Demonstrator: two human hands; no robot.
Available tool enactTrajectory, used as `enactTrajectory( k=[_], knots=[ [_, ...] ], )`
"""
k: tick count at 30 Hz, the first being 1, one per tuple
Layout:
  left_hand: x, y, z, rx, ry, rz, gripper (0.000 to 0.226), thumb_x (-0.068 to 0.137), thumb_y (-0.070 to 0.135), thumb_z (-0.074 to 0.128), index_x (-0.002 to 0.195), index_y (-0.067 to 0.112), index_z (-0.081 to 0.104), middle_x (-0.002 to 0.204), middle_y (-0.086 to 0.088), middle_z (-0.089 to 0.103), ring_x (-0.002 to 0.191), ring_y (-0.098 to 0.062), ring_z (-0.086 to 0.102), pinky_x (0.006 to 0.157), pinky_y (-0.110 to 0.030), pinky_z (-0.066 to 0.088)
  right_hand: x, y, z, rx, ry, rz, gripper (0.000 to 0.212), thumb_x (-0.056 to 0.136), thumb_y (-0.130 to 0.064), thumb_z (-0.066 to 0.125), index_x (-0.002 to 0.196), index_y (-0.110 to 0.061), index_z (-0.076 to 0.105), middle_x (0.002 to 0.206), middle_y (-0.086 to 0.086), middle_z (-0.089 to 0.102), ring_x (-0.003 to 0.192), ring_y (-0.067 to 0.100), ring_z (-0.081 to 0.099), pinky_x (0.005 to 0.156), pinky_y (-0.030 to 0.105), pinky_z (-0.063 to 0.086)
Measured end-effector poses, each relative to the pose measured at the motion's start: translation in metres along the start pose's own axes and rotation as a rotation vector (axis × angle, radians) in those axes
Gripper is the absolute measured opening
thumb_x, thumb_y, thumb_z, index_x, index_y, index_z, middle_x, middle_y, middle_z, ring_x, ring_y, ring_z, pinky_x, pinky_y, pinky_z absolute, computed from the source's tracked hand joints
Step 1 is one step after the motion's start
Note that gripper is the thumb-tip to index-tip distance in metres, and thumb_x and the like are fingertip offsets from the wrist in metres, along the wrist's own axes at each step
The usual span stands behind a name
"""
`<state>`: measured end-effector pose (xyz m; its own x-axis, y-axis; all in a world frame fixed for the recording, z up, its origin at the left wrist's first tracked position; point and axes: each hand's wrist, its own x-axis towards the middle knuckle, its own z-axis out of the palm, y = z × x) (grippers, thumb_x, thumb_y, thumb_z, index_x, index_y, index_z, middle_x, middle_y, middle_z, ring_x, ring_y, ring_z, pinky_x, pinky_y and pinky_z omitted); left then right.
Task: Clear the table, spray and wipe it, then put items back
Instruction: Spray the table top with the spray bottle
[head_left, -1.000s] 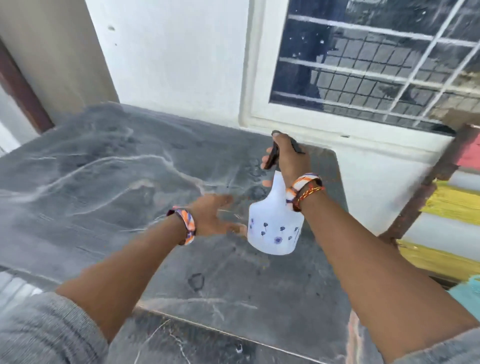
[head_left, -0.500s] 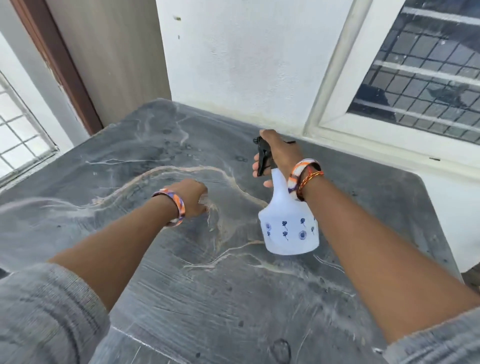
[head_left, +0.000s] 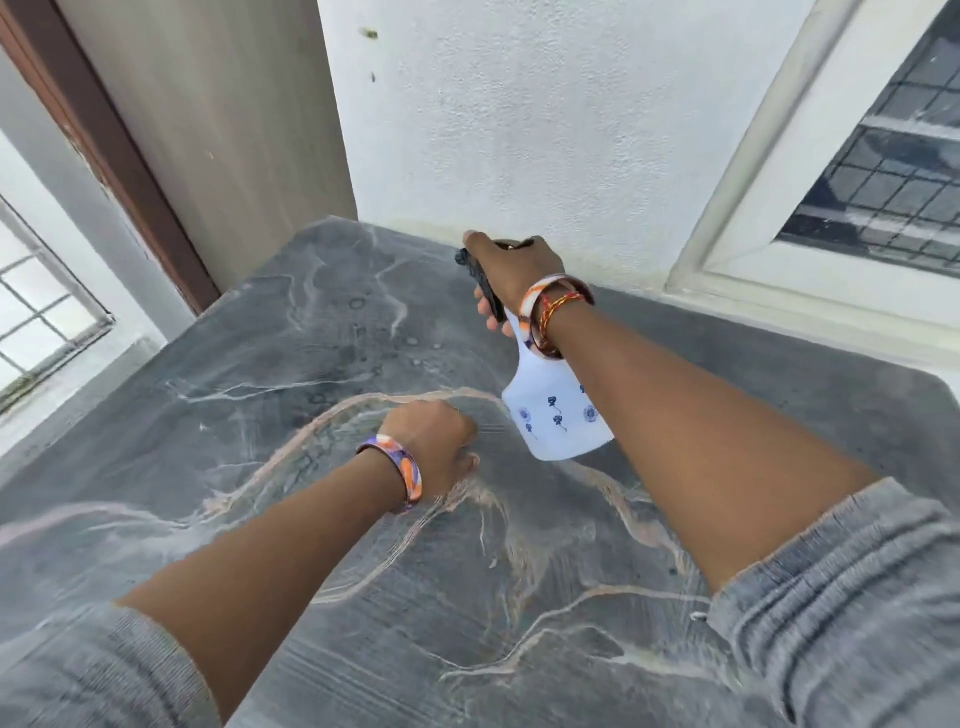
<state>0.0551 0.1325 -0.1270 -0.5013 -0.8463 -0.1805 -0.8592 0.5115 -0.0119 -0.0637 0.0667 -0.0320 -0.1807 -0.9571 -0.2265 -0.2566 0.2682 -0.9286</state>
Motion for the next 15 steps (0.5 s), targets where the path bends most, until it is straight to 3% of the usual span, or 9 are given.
enactTrajectory(
  k=[5, 8, 15],
  knots=[
    [0.005, -0.007, 0.0, 0.067, 0.026, 0.114, 0.04, 0.087, 0.048, 0.047, 0.103, 0.014, 0.06, 0.105, -0.01, 0.065, 0.096, -0.033, 0.062, 0.071, -0.035, 0.048, 0.005, 0.012, -0.027, 0.017, 0.101, 0.111, 0.042, 0.079, -0.049, 0.059, 0.07, -0.008, 0.062, 0.051, 0.009, 0.059, 0.042, 0.023, 0.053, 0.048, 0.028, 0.045],
    [0.007, -0.012, -0.001, 0.077, 0.029, 0.167, 0.043, 0.086, 0.051, 0.047, 0.1, 0.013, 0.06, 0.101, -0.011, 0.065, 0.093, -0.033, 0.062, 0.066, -0.034, 0.046, -0.005, 0.022, -0.053, 0.099, 0.129, 0.213, 0.04, 0.085, -0.047, 0.056, 0.079, -0.008, 0.057, 0.043, 0.008, 0.056, 0.03, 0.018, 0.052, 0.042, 0.02, 0.046],
    [0.018, -0.004, -0.011, 0.201, 0.017, 0.311, 0.041, 0.09, 0.048, 0.044, 0.092, 0.01, 0.061, 0.099, -0.009, 0.065, 0.09, -0.03, 0.064, 0.059, -0.029, 0.038, -0.04, 0.059, -0.08, 0.11, 0.441, 0.217, 0.036, 0.08, -0.044, 0.058, 0.072, -0.009, 0.063, 0.052, 0.007, 0.057, 0.037, 0.018, 0.049, 0.04, 0.019, 0.041]
  ],
)
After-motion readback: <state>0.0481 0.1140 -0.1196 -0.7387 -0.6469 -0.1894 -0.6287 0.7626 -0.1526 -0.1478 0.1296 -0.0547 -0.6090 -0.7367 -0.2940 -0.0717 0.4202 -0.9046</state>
